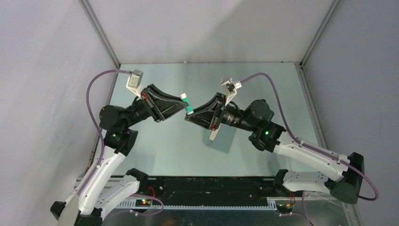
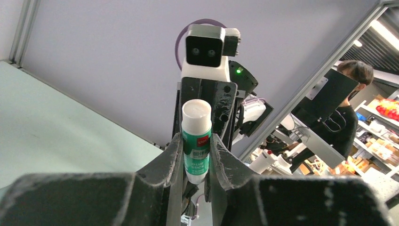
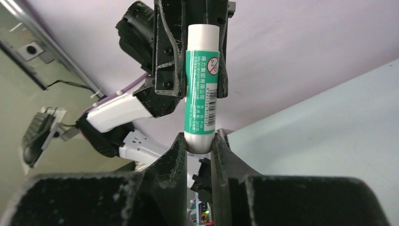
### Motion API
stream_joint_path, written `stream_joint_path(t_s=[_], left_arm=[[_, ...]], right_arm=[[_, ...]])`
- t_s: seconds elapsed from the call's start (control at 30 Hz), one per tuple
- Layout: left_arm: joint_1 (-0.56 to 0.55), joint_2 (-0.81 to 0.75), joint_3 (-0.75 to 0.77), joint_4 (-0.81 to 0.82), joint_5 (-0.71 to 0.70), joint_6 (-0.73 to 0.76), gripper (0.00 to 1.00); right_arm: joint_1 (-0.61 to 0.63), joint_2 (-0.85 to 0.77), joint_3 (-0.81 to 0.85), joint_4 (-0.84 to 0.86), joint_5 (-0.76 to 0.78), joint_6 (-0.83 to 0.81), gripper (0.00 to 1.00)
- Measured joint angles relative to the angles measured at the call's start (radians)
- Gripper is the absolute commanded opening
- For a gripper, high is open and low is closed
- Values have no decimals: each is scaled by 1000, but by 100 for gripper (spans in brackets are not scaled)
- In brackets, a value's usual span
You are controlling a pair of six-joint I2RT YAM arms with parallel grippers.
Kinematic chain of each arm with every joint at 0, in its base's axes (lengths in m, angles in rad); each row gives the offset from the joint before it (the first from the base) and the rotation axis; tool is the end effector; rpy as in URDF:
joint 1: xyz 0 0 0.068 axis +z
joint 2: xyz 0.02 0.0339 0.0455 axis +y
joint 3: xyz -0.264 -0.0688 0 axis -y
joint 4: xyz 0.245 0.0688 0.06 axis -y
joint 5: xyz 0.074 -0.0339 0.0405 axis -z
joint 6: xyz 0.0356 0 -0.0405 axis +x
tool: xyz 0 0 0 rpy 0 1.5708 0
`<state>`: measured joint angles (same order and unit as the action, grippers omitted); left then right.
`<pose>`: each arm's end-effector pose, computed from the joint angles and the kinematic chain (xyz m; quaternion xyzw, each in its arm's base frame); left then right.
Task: Place the letter into the envelope and seal it
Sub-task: Unscrew the solid glue.
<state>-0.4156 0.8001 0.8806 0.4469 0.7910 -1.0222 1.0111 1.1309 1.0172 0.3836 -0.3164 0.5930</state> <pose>0.1371 -0.0882 0.4322 0.1814 0.5387 -0.6714 0.4756 0.1296 0.2277 0.4129 -0.2467 0.5589 0.6312 0.4778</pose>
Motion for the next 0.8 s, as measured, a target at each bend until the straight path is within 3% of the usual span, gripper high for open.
stream_joint_path(t_s=[0.17, 0.27, 0.4, 0.6, 0.8], left_arm=[[6, 0, 0, 19, 0, -9, 0], [6, -2, 0, 31, 1, -17, 0], [12, -6, 0, 34, -2, -18, 0], [14, -6, 0, 23, 0, -16, 0], [13, -3, 0, 10, 9, -17, 0]], right_arm=[[-82, 87, -9, 192, -222, 187, 0], [-102, 119, -13, 273, -280, 259, 0], [-130, 228, -15, 515, -387, 424, 0], [-166, 391, -19, 912, -470, 693, 0], [-179, 431, -24, 1035, -493, 808, 0]])
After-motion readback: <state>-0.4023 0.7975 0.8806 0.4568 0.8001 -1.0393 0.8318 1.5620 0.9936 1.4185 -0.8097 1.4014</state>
